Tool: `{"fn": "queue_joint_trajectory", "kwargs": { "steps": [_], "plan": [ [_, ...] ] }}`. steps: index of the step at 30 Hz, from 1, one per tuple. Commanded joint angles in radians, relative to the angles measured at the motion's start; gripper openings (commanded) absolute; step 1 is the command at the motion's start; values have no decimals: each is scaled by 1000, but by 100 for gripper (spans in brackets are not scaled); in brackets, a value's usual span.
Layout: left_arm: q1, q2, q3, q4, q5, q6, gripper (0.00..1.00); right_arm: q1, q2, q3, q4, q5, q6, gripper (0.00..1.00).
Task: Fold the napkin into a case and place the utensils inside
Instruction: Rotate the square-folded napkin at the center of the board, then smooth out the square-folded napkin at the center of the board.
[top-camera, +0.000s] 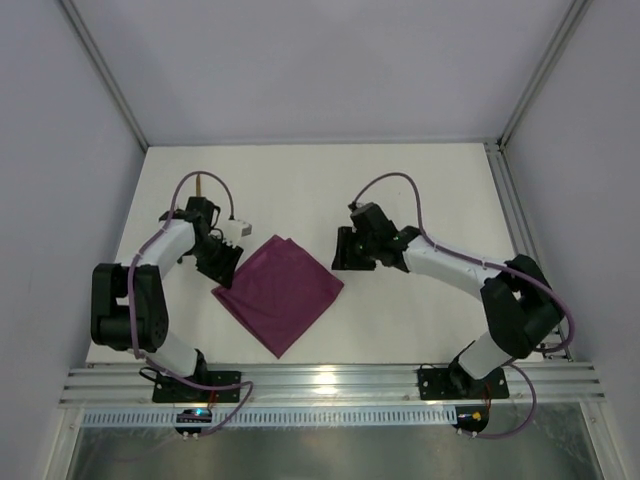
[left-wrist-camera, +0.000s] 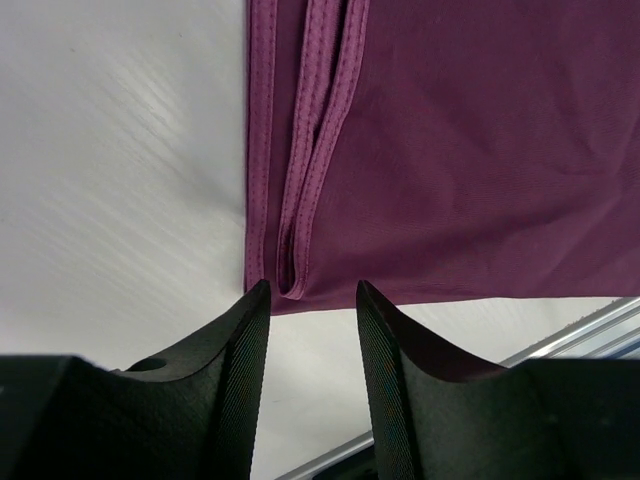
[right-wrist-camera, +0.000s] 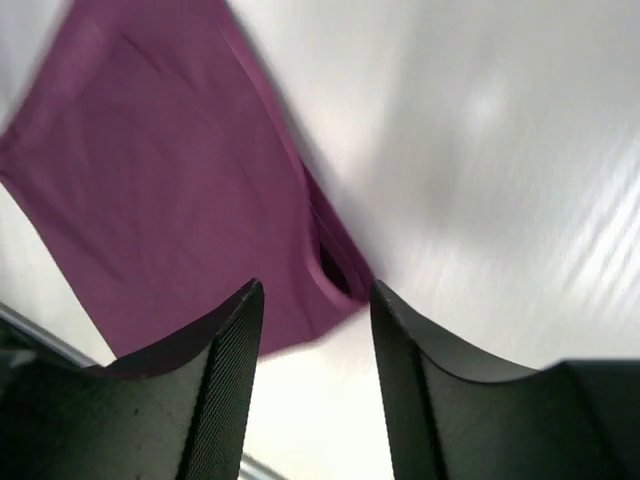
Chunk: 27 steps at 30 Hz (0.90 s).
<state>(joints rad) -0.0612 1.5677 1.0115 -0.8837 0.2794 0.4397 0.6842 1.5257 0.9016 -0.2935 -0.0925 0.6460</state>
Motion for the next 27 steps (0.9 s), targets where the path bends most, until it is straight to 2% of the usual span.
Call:
{"fn": "queue_joint_trajectory", "kwargs": {
  "steps": [1, 2, 4, 12, 19, 27],
  "plan": [
    [-2, -14, -30, -12, 1, 33, 41, -12, 158, 280, -42, -32, -268, 49],
    [-2, 0, -33, -11, -12, 36, 40, -11, 207, 337, -52, -45, -293, 43],
    [-2, 11, -40, -5, -26, 34, 37, -11, 343, 477, -58, -88, -339, 37],
    [-2, 34, -50, 18, -25, 25, 33, -8, 649, 785, -71, -199, -375, 39],
    [-2, 68, -65, 54, -71, 18, 31, 9, 720, 783, -16, -240, -353, 39],
    [-2, 52, -60, 54, -69, 13, 11, 11, 761, 801, 33, -256, -310, 36]
  ]
}}
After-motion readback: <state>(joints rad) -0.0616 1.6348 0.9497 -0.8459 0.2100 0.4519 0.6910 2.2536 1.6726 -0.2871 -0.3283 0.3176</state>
